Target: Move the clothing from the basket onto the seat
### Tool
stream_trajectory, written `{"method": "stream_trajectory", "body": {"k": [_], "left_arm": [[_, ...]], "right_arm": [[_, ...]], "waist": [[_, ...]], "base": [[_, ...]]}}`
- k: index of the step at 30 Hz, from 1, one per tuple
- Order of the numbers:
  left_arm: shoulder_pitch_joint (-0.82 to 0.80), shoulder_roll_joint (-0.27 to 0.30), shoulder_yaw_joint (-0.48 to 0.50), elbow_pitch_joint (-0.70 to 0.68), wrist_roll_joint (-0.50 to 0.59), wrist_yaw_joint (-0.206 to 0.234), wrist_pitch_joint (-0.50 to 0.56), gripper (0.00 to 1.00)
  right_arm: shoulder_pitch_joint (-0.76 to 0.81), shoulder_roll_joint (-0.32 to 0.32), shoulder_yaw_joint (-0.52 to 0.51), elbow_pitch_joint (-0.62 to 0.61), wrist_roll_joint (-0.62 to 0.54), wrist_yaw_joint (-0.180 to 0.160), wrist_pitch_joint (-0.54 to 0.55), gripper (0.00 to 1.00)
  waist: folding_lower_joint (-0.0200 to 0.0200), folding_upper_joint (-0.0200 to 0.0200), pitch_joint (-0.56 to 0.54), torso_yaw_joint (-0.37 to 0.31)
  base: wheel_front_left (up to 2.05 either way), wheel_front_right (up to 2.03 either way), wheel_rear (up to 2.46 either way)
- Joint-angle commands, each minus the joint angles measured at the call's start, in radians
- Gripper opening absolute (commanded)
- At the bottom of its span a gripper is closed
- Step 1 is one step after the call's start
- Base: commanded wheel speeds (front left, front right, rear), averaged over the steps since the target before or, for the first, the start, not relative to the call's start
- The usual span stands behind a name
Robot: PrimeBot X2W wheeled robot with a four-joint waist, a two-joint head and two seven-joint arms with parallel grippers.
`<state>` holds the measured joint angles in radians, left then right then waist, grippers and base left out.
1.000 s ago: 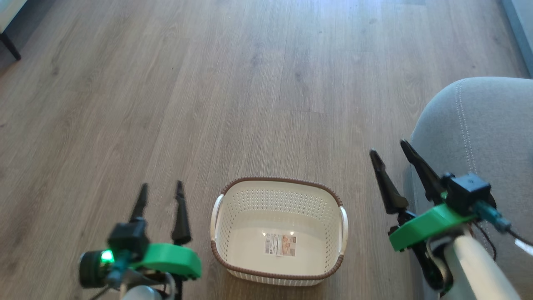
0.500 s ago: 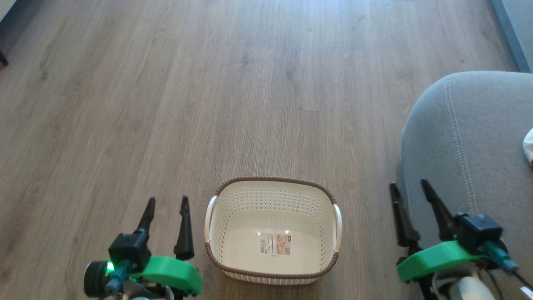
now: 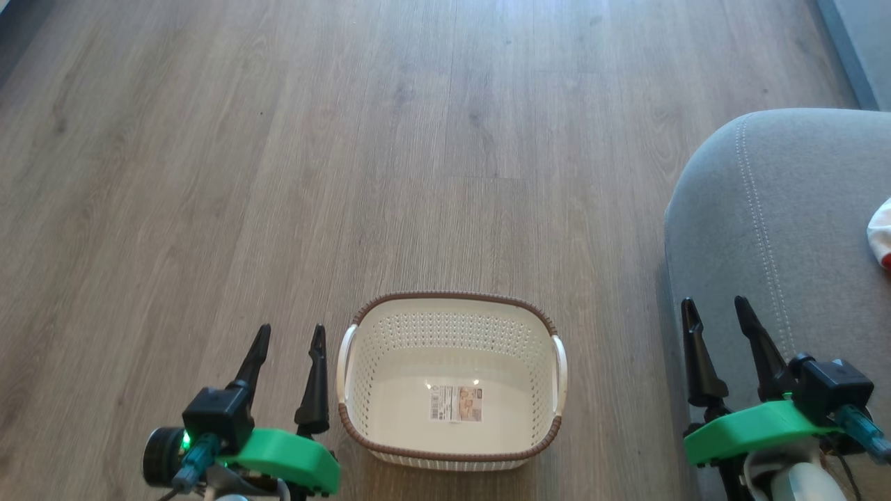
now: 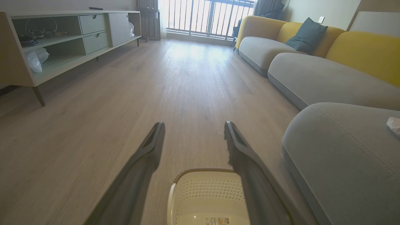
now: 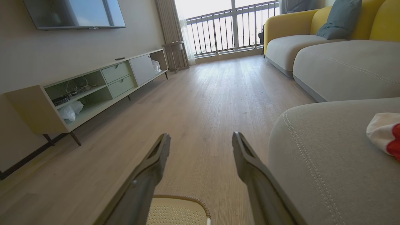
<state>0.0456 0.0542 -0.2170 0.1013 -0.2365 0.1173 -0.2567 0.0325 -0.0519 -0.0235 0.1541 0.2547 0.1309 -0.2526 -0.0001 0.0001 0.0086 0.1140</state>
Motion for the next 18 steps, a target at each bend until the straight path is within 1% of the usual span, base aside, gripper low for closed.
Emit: {"method": "stream_trajectory", "body": {"k": [1, 7, 11, 18], "left_arm": [[-0.030, -0.004, 0.037, -0.037, 0.000, 0.002, -0.005, 1.00], [-0.025, -0.004, 0.038, -0.027, -0.012, -0.003, -0.005, 1.00], [-0.027, -0.004, 0.033, -0.012, -0.018, -0.018, -0.005, 1.00], [-0.029, -0.004, 0.032, -0.011, -0.037, -0.019, -0.005, 1.00]], "right_arm": [[-0.032, 0.002, 0.026, -0.038, -0.009, 0.000, -0.009, 1.00], [-0.037, 0.002, 0.024, -0.034, -0.007, 0.000, -0.009, 1.00], [-0.039, 0.002, 0.032, -0.032, -0.010, 0.000, -0.009, 1.00], [-0.041, 0.002, 0.038, -0.025, -0.010, 0.000, -0.009, 1.00]], "waist": [[0.0001, -0.0001, 0.001, 0.001], [0.0001, -0.0001, 0.004, -0.001], [0.0001, -0.0001, 0.006, -0.005], [0.0001, -0.0001, 0.007, -0.011]], "base": [[0.00, 0.00, 0.00], [0.00, 0.00, 0.00], [0.00, 0.00, 0.00], [0.00, 0.00, 0.00]]}}
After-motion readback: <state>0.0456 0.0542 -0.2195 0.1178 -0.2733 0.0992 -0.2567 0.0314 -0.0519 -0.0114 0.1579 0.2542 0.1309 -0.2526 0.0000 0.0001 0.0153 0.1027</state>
